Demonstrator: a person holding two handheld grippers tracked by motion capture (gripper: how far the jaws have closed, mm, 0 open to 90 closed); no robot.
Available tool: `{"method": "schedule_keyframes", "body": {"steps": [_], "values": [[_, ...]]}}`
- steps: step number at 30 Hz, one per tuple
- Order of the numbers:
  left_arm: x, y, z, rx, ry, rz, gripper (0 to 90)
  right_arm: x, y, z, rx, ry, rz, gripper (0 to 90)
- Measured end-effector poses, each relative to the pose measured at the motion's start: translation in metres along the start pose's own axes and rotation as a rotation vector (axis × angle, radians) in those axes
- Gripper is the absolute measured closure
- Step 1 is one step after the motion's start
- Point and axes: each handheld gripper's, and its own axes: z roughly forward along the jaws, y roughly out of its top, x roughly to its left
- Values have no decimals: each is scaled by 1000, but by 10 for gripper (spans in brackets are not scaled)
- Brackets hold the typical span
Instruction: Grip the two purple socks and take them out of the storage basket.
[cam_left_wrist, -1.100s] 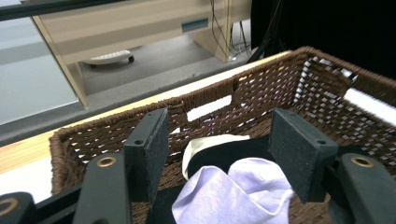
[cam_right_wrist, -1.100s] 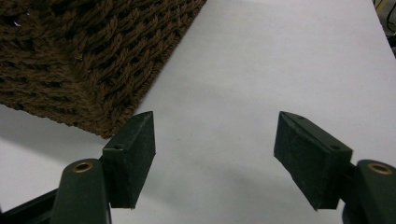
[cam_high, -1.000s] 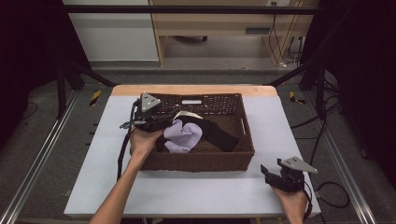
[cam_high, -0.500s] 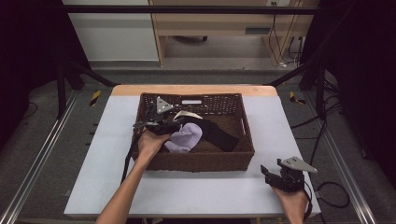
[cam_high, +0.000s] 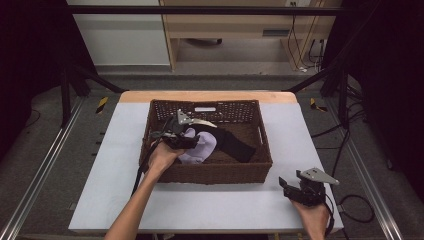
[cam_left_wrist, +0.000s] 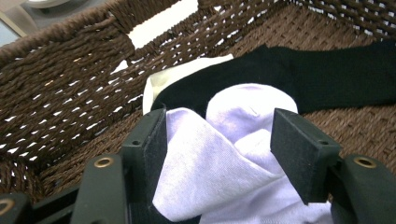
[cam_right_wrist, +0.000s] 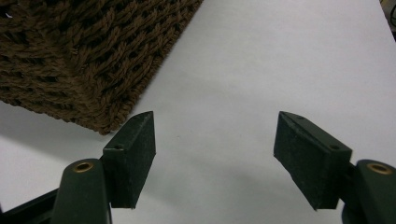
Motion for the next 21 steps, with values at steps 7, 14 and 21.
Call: {"method": "schedule_keyframes", "body": {"steps": [7,14,21], "values": [[0,-1,1,13,-59,7,366,0,0,0,1,0,1,295],[-3,-1,7,79,-77,32,372,0,0,1,6,0,2,295],[-4,0,6,65,-63,50,404,-1,0,0,5,0,4,295]]}}
